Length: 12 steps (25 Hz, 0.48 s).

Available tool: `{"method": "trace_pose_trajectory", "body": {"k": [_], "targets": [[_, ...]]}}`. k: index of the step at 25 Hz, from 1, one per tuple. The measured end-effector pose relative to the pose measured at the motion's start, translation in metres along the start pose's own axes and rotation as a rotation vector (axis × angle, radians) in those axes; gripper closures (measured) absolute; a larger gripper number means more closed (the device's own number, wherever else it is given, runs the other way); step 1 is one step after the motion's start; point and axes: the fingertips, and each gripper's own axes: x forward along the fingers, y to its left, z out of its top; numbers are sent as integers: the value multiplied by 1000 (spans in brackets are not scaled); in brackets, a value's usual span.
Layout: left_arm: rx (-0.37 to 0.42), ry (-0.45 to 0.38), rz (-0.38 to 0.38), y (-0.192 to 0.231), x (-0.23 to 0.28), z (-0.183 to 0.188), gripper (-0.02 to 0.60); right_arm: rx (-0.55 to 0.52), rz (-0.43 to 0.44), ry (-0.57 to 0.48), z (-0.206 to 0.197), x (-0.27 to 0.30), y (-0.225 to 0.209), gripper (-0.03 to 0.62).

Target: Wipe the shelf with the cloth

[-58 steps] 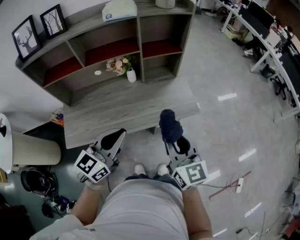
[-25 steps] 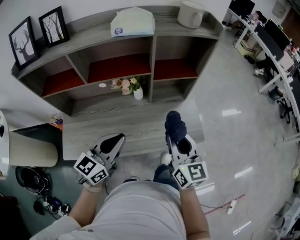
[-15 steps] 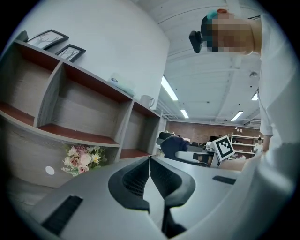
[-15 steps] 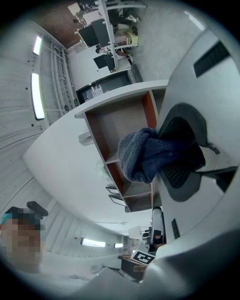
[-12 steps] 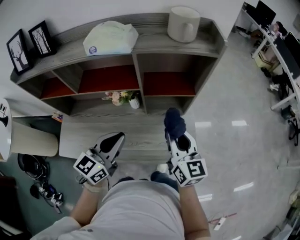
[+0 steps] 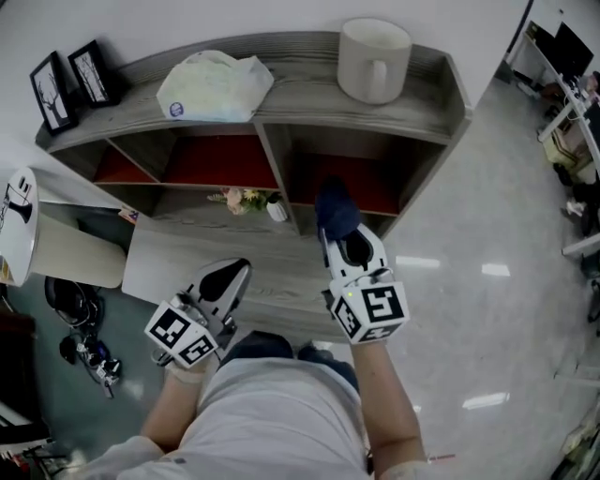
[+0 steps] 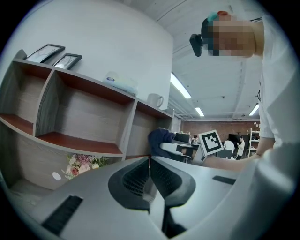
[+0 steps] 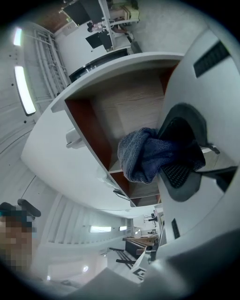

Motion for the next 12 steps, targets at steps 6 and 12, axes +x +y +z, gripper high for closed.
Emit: {"method": "trace_pose_trajectory", "body": {"k": [6, 12], "targets": [[0, -9, 29, 15, -5, 7, 561, -35, 20, -29, 28, 54, -4, 503], [0, -9, 24, 33, -5, 14, 561, -97, -5, -39, 45, 102, -7, 503]]}}
